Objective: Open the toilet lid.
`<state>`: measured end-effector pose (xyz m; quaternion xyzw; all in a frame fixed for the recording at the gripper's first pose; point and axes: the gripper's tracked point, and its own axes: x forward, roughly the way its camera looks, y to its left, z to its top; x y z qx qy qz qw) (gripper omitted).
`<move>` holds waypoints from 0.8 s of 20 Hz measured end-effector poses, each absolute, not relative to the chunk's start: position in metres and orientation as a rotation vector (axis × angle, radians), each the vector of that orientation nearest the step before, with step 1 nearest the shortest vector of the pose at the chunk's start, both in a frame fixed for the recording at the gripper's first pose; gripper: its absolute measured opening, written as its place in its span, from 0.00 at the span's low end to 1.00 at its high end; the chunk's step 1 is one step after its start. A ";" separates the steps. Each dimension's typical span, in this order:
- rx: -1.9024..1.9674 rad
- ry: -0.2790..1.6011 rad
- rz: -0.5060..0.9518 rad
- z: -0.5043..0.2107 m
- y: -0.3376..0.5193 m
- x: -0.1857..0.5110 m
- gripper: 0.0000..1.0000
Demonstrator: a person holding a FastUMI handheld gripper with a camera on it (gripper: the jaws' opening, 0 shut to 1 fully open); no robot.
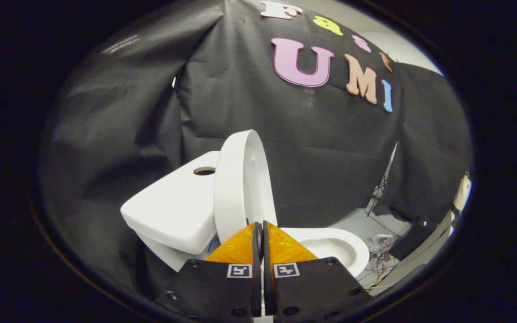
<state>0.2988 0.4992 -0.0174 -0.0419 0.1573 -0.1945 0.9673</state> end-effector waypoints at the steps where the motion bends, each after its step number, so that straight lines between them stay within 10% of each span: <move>1: -0.114 0.303 -0.399 -0.012 0.498 0.301 0.04; 5: -0.271 0.261 -0.462 -0.006 0.490 0.296 0.06; 12: -0.327 0.173 -0.478 0.019 0.473 0.283 0.98; 16: -0.321 0.170 -0.398 0.025 0.489 0.282 0.98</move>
